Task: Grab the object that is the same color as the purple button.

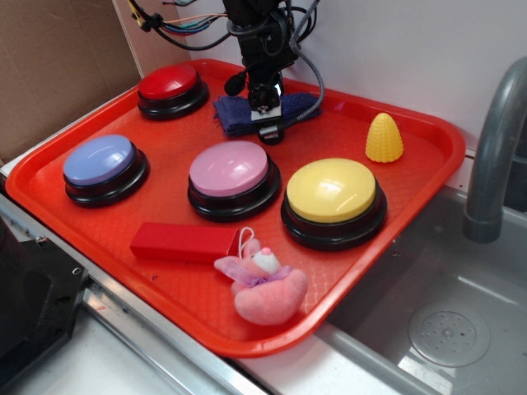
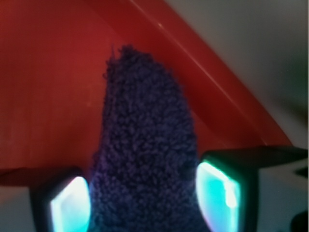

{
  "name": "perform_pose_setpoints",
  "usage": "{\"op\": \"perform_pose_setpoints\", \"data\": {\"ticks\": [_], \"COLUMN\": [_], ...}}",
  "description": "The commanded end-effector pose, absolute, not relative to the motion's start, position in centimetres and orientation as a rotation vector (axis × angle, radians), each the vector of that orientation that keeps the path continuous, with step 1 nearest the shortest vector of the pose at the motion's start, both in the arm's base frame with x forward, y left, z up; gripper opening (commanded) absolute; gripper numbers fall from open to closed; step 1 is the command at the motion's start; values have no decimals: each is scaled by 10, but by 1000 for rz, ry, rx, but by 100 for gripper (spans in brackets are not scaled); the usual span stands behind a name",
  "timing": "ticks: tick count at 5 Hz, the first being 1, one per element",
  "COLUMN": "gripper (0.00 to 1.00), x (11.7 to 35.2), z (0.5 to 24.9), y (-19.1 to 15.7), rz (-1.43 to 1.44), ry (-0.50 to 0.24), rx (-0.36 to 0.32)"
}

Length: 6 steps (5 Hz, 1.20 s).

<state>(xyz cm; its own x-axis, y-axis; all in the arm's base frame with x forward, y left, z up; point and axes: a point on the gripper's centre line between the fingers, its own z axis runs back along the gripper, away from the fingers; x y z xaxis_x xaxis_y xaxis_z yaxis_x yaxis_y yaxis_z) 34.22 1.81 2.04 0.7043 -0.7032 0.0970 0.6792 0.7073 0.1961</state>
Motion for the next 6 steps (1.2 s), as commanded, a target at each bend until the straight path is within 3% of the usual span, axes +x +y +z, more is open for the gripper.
{"op": "perform_pose_setpoints", "data": {"ticks": [1,2,4,5,6], "gripper": [0,0,0,0,0], "x": [338,323,238,213,190], "z": [14,35,119,167,208], "y": [23,28,43,33,14], "rz": [-767,-629,-132,87,123], "ry": [-44,17,93,60,31], "rx": [75,102,71,118,51]}}
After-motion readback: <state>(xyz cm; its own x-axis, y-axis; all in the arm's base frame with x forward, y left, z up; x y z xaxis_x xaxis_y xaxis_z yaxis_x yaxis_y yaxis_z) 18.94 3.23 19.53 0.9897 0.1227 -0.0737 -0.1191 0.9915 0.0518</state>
